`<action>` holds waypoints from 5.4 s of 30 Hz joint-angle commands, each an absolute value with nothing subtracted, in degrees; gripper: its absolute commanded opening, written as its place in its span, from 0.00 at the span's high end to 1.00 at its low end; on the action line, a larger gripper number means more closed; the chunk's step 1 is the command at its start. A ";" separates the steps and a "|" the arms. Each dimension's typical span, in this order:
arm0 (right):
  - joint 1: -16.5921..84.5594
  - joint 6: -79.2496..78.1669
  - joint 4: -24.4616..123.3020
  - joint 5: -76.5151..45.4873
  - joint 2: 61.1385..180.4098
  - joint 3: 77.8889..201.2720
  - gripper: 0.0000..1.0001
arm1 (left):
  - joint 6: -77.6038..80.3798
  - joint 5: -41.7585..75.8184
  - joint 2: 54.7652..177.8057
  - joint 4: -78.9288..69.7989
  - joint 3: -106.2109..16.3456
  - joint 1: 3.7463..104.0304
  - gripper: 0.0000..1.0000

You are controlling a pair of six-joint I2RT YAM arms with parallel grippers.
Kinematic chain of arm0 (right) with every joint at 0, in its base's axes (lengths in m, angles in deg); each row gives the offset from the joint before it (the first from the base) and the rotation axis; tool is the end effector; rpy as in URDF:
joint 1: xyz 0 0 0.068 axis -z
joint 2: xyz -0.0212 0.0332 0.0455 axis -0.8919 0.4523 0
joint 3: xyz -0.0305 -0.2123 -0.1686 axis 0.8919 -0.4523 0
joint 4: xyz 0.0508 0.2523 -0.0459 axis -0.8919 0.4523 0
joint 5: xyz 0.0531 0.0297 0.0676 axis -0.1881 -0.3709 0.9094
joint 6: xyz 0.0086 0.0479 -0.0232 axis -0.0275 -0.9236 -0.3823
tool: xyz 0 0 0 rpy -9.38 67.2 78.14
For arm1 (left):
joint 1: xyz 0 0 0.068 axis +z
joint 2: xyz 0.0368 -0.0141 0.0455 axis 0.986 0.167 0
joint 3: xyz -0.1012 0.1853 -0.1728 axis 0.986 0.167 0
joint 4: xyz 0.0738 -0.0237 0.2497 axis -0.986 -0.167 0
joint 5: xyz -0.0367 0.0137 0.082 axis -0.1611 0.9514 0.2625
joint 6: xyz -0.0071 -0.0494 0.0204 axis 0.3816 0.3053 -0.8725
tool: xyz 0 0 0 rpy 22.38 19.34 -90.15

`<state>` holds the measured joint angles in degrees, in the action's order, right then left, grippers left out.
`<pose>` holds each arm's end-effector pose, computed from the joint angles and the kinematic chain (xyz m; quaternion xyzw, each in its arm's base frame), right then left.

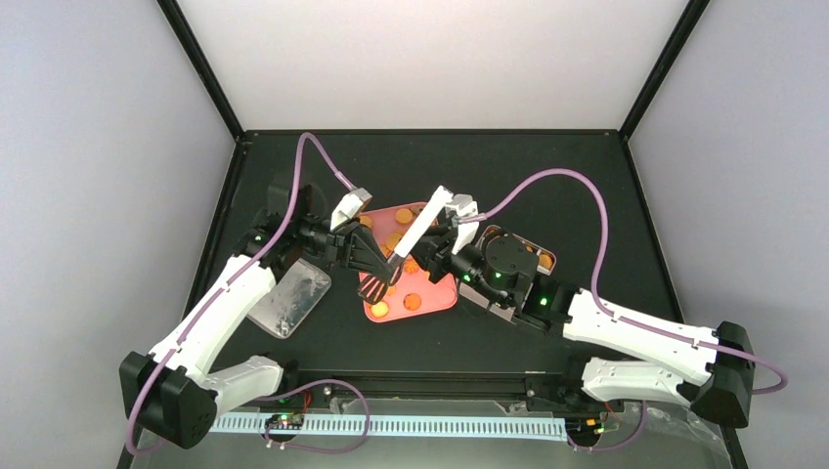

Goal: Pack the cookies
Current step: Adjust the clamp, then pass from the left arm to the right, then pick up the fake cookies from the plate.

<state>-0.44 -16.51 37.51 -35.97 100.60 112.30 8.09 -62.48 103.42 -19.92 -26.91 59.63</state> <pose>0.1196 0.2226 0.3472 -0.1742 0.6929 0.4174 0.5615 0.1926 -0.1110 0.3435 0.4022 0.5877 -0.6758 0.1900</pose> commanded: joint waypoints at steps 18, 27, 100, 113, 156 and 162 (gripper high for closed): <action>7.76 -11.97 40.78 -46.16 103.44 105.32 0.90 | -16.78 -75.17 100.39 -56.89 -49.93 59.03 0.98; 8.09 -11.75 43.92 -33.95 101.52 110.71 0.64 | -14.15 -70.27 100.01 -50.41 -45.19 59.16 0.98; 12.49 -24.02 39.19 -1.55 102.06 117.27 0.48 | -18.45 -47.98 97.65 -38.81 -31.96 62.63 0.87; 10.28 -13.95 47.94 -14.94 110.00 115.99 0.52 | -36.93 -12.43 98.71 -49.69 -27.99 67.43 0.48; 0.45 -9.96 41.62 -36.41 135.10 123.30 0.58 | -41.13 -18.39 103.38 -48.95 -24.40 93.68 0.47; 0.46 -10.00 41.60 -37.05 136.28 123.51 0.63 | -41.28 -18.84 103.11 -49.54 -24.92 93.67 0.47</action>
<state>0.92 -9.63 42.98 -36.04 134.83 124.19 -40.15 -16.95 102.90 -47.84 -23.50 93.19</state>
